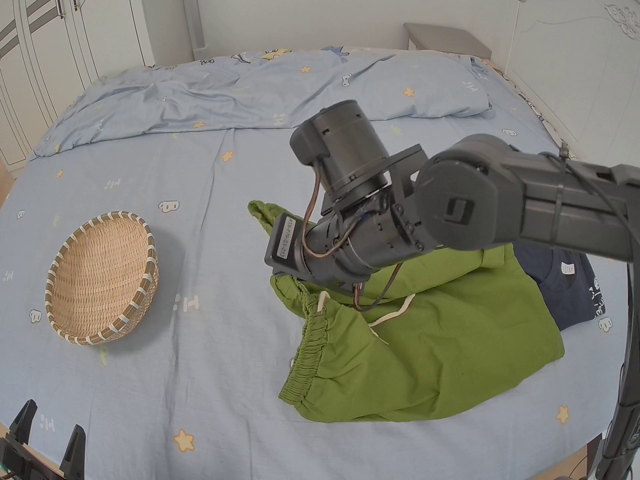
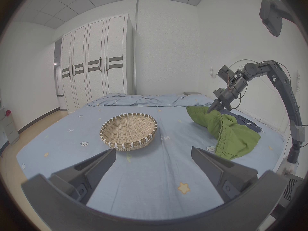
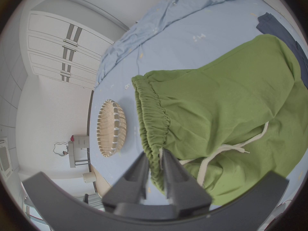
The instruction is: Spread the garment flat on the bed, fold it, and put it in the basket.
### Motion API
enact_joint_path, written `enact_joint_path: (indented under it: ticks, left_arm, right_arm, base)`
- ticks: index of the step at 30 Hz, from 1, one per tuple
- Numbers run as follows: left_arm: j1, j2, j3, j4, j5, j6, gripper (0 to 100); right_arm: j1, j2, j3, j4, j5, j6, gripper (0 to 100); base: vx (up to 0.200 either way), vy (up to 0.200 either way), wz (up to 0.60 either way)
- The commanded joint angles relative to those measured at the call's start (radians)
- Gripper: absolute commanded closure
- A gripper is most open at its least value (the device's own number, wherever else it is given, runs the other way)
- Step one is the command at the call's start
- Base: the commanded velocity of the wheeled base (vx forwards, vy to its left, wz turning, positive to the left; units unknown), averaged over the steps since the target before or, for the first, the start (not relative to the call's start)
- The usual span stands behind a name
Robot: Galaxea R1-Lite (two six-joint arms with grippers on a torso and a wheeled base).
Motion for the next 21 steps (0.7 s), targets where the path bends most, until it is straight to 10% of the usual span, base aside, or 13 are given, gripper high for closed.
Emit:
enact_joint_path:
  ticks: [1,16,20,21]
  left_arm:
    - [0.0,-0.005,0.016,0.0,0.0,-0.001,0]
    - [0.0,-0.007,-0.143,-0.056,-0.014,-0.028,0]
    - [-0.008,0.102,-0.39,0.08,-0.06,-0.065,0]
    - [0.003,0.206,-0.43,0.194,-0.184,-0.036,0]
  right_arm:
    - [0.002,0.051,0.0,0.009,-0.002,-0.007,0]
    - [-0.083,-0.079,0.0,0.213,0.032,-0.021,0]
    - [-0.167,-0.211,0.0,0.292,0.149,-0.023,0]
    - [-0.221,-0.309,0.0,0.295,0.244,-0.024,0]
  base:
    - [0.0,0.0,0.0]
    - [0.0,0.0,0.0]
    - [0.0,0.0,0.0]
    - [0.0,0.0,0.0]
